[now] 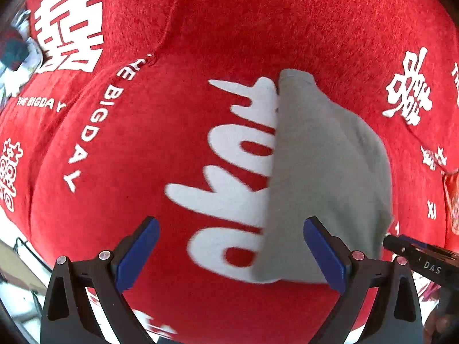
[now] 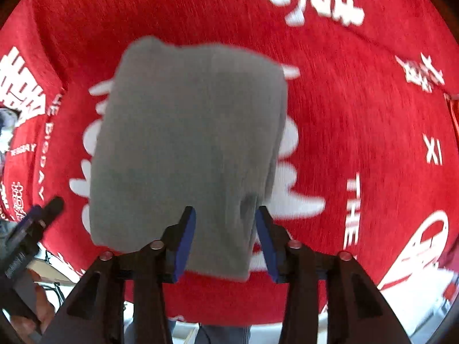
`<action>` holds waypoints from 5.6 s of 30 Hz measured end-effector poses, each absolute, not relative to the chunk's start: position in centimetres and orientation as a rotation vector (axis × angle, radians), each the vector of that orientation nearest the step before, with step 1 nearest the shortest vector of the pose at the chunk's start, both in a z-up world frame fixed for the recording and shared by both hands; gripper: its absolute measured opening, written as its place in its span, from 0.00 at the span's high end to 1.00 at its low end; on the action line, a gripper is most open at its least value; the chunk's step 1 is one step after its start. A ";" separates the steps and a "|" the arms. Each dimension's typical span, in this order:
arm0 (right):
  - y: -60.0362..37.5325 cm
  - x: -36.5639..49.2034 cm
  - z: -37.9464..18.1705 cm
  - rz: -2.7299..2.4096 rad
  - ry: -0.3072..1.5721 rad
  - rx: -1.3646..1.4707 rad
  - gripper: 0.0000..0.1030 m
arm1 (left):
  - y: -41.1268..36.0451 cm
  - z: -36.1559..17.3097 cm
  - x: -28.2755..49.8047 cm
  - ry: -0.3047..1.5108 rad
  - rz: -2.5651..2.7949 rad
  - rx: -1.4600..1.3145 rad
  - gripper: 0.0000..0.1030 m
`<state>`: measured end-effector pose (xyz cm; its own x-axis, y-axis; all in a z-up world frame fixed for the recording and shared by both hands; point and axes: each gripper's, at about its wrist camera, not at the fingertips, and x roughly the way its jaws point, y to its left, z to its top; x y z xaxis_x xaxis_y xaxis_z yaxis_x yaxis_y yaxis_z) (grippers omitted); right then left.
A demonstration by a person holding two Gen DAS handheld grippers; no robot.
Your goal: Fold small clothes
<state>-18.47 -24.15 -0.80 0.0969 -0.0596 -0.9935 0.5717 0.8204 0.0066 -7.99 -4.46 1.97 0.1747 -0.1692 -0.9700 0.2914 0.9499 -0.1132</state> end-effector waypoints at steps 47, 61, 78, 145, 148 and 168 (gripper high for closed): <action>-31.2 -19.3 -5.7 -0.328 1.347 0.865 0.24 | -4.1 0.6 -7.4 1.405 -0.247 0.033 0.01; -32.8 -21.6 -6.0 -0.350 1.282 0.952 0.22 | -4.8 -0.9 -4.2 1.445 -0.326 0.137 0.01; -33.9 -22.3 -6.0 -0.350 1.277 0.968 0.22 | -6.7 -1.3 -4.1 1.451 -0.354 0.203 0.01; -36.2 -21.2 -10.0 0.104 1.117 1.196 0.17 | -17.5 -8.8 -0.8 1.614 -0.802 0.164 0.01; -36.1 -22.2 -10.0 0.114 1.116 1.206 0.17 | -17.0 -8.7 -0.9 1.609 -0.841 0.175 0.01; -33.1 -21.9 -6.2 0.057 0.973 1.323 0.70 | -14.9 -3.0 -2.0 1.480 -0.916 0.096 0.52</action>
